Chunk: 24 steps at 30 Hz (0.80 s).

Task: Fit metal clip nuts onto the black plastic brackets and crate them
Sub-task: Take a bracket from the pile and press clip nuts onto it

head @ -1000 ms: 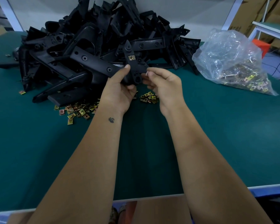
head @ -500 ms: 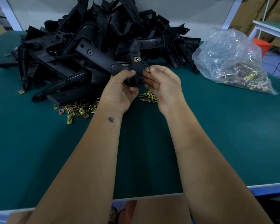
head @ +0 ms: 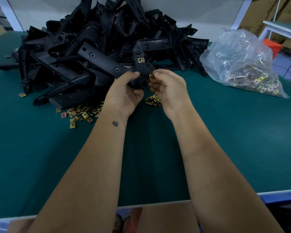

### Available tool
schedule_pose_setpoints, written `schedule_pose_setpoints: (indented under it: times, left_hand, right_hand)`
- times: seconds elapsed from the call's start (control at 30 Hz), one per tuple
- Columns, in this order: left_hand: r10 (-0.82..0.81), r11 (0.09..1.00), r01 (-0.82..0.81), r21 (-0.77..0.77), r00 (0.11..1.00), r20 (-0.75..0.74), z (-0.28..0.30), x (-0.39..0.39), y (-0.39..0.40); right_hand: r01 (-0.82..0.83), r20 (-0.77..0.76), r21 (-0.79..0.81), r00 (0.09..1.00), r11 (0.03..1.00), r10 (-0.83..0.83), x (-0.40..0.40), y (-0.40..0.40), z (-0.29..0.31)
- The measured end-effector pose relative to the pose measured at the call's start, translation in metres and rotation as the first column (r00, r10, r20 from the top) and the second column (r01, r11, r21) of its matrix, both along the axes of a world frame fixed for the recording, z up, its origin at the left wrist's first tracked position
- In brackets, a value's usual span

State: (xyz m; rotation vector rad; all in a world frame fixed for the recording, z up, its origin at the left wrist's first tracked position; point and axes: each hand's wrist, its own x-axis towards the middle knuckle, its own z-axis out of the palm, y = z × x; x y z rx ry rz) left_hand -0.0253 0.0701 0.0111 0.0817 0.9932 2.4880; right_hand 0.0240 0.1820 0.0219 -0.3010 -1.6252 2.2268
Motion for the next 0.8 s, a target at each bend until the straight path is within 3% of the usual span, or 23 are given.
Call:
schedule_pose_setpoints:
  times: [0.3,0.8]
  left_hand:
    - [0.023,1.0,-0.023,0.005,1.0,-0.003,-0.0012,-0.0006,0.0001]
    - [-0.006,1.0,0.006,0.016,1.0,-0.009,-0.0002,0.0013,0.0006]
  right_hand:
    - [-0.063,-0.015,0.065,0.998,0.996,0.065,-0.0005,-0.0015,-0.0031]
    - [-0.055,-0.074,0.005,0.996,0.998,0.055,-0.0005,0.0009,-0.0038]
